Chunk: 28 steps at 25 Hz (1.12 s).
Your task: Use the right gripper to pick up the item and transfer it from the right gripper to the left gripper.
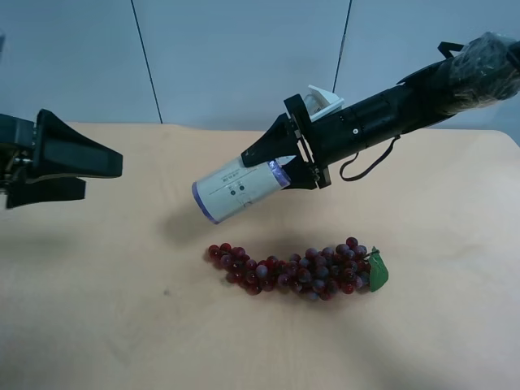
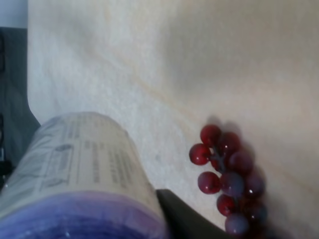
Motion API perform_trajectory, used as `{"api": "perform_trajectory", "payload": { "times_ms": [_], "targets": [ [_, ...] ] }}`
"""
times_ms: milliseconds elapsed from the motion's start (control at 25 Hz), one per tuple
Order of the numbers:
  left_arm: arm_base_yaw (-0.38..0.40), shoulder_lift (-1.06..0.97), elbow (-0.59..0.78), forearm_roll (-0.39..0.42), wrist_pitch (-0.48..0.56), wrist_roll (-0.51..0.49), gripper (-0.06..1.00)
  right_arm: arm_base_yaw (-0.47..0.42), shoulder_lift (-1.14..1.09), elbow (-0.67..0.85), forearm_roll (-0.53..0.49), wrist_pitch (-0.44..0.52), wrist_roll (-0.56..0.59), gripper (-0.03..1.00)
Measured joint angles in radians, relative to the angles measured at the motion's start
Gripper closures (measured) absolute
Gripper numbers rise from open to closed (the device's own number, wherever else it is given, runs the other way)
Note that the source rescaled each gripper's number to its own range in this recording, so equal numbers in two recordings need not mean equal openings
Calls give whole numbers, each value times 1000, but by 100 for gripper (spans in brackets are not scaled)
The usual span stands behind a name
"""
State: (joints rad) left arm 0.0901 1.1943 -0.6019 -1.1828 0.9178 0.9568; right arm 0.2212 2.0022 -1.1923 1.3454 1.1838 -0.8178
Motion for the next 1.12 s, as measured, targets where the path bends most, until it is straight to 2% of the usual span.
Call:
{"api": "perform_trajectory", "payload": {
  "times_ms": [120,240,400,640,1120],
  "targets": [
    [0,153,-1,-147,76,153,-6,0,0,0,14,0,0,97],
    [0,290,-1,-261,157,289,-6,1,0,0,16,0,0,97],
    [0,424,-2,-356,245,402,-6,12,0,0,18,0,0,97],
    [0,498,-2,-408,255,458,-6,23,0,0,24,-1,1,97],
    [0,505,-50,-387,248,463,-6,53,-3,-1,72,-1,2,97]
  ]
}}
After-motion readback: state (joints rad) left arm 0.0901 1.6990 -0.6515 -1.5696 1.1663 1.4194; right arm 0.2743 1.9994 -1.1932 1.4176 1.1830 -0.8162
